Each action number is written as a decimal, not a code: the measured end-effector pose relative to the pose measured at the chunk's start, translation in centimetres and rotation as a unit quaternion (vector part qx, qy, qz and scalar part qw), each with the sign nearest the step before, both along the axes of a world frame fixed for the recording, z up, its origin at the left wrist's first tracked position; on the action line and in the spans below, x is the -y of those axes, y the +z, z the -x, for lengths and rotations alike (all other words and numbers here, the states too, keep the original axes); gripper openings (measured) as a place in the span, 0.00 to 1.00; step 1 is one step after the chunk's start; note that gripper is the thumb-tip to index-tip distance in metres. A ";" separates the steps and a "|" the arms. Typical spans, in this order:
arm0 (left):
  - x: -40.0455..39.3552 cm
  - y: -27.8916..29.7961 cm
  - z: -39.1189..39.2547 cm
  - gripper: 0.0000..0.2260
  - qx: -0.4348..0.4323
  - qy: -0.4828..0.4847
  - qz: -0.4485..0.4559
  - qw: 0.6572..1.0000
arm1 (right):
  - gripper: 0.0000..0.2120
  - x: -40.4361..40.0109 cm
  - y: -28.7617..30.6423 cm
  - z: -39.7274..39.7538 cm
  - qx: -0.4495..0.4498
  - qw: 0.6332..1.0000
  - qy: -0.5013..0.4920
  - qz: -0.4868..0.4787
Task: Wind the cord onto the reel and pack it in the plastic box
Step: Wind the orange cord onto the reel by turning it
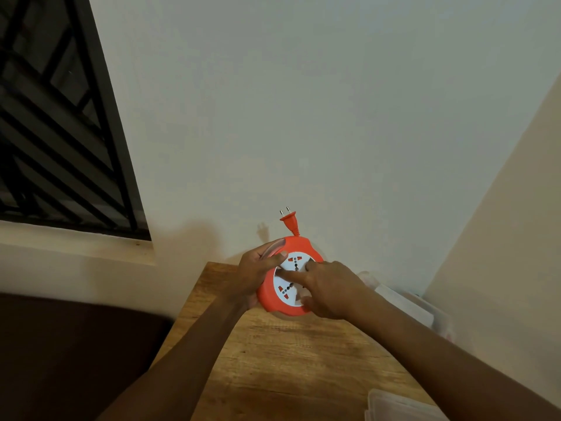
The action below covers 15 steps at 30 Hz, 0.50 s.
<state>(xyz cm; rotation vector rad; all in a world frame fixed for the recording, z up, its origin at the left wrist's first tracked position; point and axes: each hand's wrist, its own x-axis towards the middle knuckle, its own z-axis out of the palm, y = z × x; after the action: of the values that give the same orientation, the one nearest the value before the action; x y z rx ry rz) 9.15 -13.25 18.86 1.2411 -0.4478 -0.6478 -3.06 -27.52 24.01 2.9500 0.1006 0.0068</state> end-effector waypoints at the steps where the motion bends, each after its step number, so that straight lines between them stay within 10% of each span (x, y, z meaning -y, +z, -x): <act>1: -0.1 -0.1 0.0 0.15 -0.008 -0.006 0.005 1.000 | 0.35 0.3 -0.2 0.1 0.012 0.999 0.020 0.028; 15: 0.4 0.3 -1.4 0.12 -0.002 0.014 0.003 1.000 | 0.33 -0.3 -1.6 -1.2 0.128 0.990 0.008 0.057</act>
<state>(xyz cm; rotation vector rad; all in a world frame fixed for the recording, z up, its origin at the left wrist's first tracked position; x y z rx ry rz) 10.59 -13.60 19.14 1.2374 -0.4291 -0.6249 -1.85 -27.18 22.38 2.8059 0.0843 0.3682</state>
